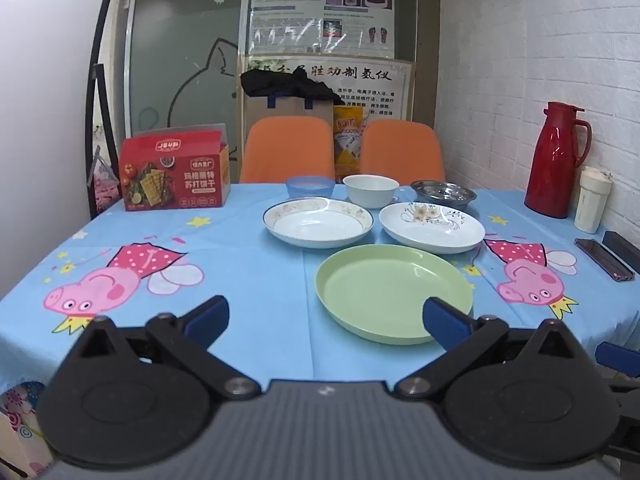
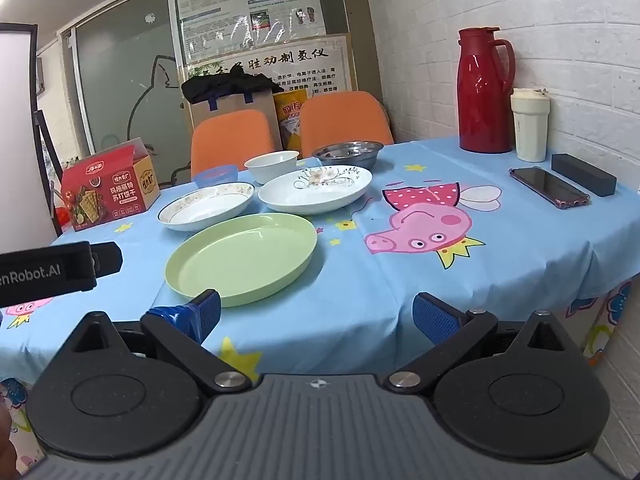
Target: Organize plates and bowls
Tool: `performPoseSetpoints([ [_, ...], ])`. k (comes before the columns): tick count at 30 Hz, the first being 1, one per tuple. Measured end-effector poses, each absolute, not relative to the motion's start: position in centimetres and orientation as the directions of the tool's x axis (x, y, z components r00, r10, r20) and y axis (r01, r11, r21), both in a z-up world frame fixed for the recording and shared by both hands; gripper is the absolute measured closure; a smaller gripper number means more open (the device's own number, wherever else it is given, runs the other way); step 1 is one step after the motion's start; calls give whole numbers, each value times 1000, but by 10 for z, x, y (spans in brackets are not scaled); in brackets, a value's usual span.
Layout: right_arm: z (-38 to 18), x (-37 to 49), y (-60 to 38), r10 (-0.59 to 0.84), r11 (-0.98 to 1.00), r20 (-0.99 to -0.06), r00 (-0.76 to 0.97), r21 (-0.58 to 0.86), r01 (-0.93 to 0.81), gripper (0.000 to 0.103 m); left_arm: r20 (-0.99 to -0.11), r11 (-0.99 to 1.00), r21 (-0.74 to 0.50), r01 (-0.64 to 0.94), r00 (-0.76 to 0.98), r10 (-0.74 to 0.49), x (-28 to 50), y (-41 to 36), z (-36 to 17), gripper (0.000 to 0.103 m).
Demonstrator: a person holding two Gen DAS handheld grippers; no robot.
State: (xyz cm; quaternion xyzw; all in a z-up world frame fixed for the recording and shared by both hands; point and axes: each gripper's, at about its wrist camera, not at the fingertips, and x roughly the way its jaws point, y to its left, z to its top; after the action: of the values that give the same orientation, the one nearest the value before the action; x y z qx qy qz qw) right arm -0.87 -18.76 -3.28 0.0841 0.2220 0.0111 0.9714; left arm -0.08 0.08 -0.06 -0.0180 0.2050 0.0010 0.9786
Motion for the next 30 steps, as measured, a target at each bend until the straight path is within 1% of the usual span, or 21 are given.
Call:
performPoseSetpoints([
  [5,-33,-9,-187,49,986,-433,900,162,24,13,-402,999,-40,-10,916,-7,-1,9,3,0],
  [9,-34,-9,-186,42,986,-433,900,166,34,13,-400,999,-30,-15,916,2,0,0,1,0],
  [17,-34,-9,-184,71,985,-435,898,171,5,13,-400,999,-30,-16,916,3,0,-1,2,0],
  [30,-33,-9,-182,75,985,-435,897,171,0,13,-405,999,-33,-11,914,-3,1,1,4,0],
])
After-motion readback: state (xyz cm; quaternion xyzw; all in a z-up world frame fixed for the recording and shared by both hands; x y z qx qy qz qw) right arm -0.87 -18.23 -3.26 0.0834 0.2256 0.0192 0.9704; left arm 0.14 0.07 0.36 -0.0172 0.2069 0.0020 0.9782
